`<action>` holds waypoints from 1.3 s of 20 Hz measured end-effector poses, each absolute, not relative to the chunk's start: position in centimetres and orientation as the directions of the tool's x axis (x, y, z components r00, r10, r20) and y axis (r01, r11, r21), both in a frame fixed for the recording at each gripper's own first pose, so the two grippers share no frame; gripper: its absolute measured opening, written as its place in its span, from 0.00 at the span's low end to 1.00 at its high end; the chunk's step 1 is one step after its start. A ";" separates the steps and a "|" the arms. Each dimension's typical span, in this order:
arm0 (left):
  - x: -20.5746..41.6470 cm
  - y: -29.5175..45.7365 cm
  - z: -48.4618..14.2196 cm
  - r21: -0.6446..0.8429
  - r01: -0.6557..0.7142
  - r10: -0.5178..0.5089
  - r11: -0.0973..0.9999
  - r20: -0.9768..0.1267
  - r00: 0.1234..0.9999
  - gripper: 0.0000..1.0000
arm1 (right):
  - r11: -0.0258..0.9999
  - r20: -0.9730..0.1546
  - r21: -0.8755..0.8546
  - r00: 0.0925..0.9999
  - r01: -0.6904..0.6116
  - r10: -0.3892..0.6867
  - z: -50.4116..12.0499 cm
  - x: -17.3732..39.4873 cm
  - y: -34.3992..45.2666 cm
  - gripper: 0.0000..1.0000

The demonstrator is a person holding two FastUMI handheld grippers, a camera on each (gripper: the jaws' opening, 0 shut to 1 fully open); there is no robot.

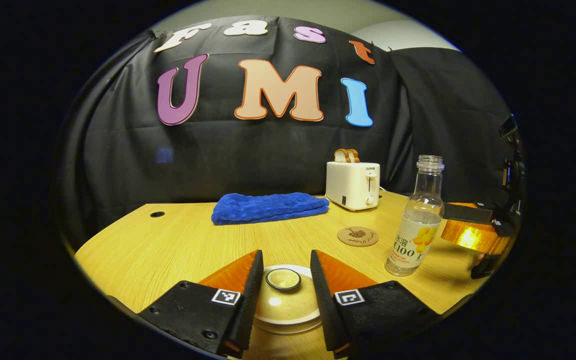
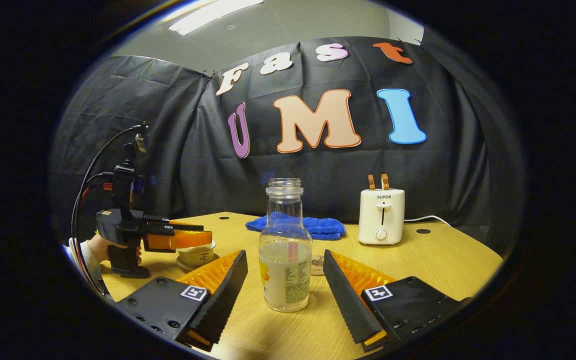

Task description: Open the teacup lid with one hand, grasp the water bottle and pour water into the teacup with the other hand; after pouring, place the water bottle on the coaster and then close the teacup lid.

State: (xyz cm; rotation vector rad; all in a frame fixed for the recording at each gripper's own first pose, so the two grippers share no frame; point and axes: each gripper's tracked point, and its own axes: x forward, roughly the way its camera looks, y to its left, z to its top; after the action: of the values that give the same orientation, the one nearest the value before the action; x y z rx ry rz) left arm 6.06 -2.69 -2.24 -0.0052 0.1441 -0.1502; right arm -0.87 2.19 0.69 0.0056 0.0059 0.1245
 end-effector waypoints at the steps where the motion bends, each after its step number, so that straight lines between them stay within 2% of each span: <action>1: 6.1 -2.6 -2.2 -0.018 0.147 -0.148 0.989 -0.142 0.979 0.47 | 0.992 -0.005 0.006 0.992 -0.124 0.124 0.6 -0.9 2.2 0.95; 2: 6.1 -2.6 -2.2 -0.019 0.144 -0.146 0.989 -0.141 0.979 0.44 | 0.992 -0.005 0.006 0.992 -0.124 0.124 0.6 -0.8 2.1 0.97; 3: 6.1 -2.6 -2.1 -0.019 0.148 -0.149 0.989 -0.139 0.979 0.34 | 0.992 -0.005 0.005 0.992 -0.124 0.124 0.6 -0.8 2.2 0.95; 7: 6.2 -2.5 -2.2 -0.019 0.146 -0.147 0.989 -0.135 0.980 0.30 | 0.992 -0.005 0.005 0.992 -0.124 0.124 0.6 -0.8 2.1 0.97; 11: 6.2 -1.9 -1.6 -0.031 0.126 -0.129 0.992 -0.102 0.986 0.30 | 0.992 -0.006 0.006 0.992 -0.124 0.124 0.6 -0.6 2.1 0.99; 14: 6.2 -1.5 -1.4 -0.037 0.114 -0.117 0.993 -0.081 0.990 0.30 | 0.992 -0.006 0.006 0.992 -0.125 0.125 0.6 -0.4 2.1 0.94; 20: 6.1 -0.9 -1.3 -0.029 0.094 -0.096 0.995 -0.069 0.993 0.30 | 0.991 -0.011 0.007 0.991 -0.132 0.132 0.4 -0.2 2.1 0.99; 21: 5.9 -0.7 -1.2 -0.027 0.089 -0.090 0.996 -0.066 0.994 0.30 | 0.991 -0.010 0.006 0.991 -0.135 0.135 0.4 -0.2 2.1 0.95; 22: 5.8 -0.5 -1.2 -0.025 0.082 -0.083 0.996 -0.064 0.994 0.30 | 0.991 -0.012 0.007 0.991 -0.137 0.137 0.4 -0.1 2.1 0.97; 26: 4.9 0.8 -0.9 -0.016 0.045 -0.046 0.999 -0.048 0.998 0.30 | 0.990 -0.025 0.008 0.990 -0.142 0.142 0.1 0.1 2.0 0.95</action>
State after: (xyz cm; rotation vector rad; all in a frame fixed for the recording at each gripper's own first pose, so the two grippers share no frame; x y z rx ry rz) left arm 4.92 0.80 -0.90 -0.0147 0.0485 -0.0457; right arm 0.07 2.01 0.09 0.0067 0.0253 0.1422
